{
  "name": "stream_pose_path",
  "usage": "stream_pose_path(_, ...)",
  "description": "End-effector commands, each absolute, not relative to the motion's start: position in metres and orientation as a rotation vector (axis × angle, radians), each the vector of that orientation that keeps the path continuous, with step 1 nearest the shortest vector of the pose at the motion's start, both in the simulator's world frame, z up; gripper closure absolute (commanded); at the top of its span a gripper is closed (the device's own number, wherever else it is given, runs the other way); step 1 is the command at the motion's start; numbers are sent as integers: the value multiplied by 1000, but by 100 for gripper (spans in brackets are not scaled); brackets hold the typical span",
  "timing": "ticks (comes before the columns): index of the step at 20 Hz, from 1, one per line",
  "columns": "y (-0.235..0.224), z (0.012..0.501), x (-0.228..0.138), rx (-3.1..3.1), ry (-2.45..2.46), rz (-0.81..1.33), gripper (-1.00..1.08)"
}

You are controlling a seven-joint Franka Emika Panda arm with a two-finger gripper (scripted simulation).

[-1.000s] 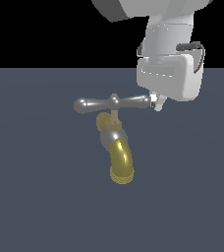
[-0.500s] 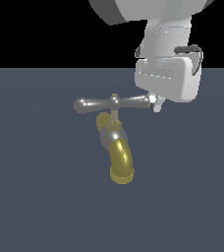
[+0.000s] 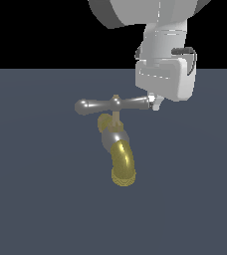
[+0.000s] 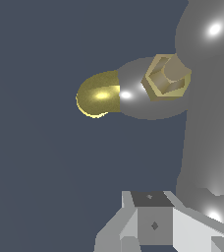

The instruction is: Turn on the faucet by rotating a designated handle.

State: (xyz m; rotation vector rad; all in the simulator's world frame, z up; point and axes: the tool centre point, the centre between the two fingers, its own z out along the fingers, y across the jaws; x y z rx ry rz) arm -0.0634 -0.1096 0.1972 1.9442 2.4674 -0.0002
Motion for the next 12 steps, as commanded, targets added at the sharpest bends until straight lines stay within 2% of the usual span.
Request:
stream_pose_path(1, -109, 197, -57, 1944, 2467, 0, 108)
stream_pose_path(12, -106, 197, -27, 1944, 2467, 0, 108)
